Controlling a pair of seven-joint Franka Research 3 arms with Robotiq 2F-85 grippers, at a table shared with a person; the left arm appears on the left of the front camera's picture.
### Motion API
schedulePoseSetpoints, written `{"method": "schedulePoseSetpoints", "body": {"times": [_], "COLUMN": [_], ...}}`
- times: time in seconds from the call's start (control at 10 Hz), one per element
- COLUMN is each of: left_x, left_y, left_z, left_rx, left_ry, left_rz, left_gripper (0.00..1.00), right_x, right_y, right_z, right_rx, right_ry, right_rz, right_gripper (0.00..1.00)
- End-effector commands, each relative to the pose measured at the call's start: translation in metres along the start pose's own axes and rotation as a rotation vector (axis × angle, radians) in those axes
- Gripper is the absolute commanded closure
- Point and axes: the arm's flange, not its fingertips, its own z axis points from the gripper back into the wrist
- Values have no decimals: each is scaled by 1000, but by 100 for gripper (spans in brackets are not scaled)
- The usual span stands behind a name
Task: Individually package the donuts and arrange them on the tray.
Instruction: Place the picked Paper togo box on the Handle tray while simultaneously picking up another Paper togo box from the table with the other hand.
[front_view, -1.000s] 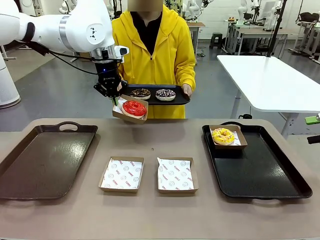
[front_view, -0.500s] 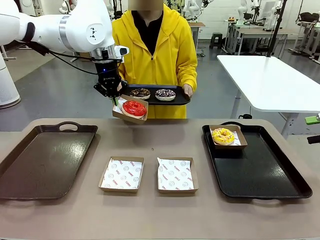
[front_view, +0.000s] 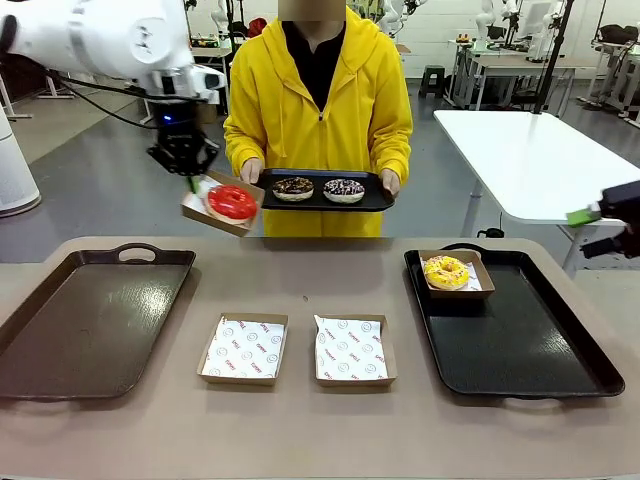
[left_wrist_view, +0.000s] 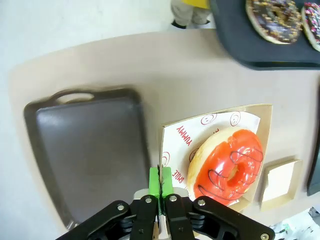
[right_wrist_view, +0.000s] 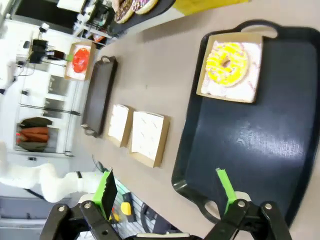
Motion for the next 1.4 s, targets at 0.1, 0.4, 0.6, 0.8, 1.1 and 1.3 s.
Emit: {"method": "schedulePoseSetpoints", "body": {"times": [0.1,0.4,0.6,0.8,1.1,1.3], "left_x": [-36,-55,-66,-67,-62,-62], "left_y": [54,104,125,137,132,132], "left_z": [-1,-20,-35,-40,-43,-43], "left_rx": [-3,-22,-41,-13,-8,-8], "left_ry": [9,15,24,40,58,58], "left_rz": [41,110,106,91,119,119], "left_gripper": [99,99,99,99,99,99], "right_x": [5,13,6,6,4,4], "right_y": [54,87,92,91,92,92], "right_z": [-66,-147,-180,-191,-193,-193], "right_rx": [-186,-303,-346,-347,-326,-326], "right_ry": [98,147,174,177,188,188], "right_rz": [25,71,89,83,104,104], "right_gripper": [0,0,0,0,0,0]}}
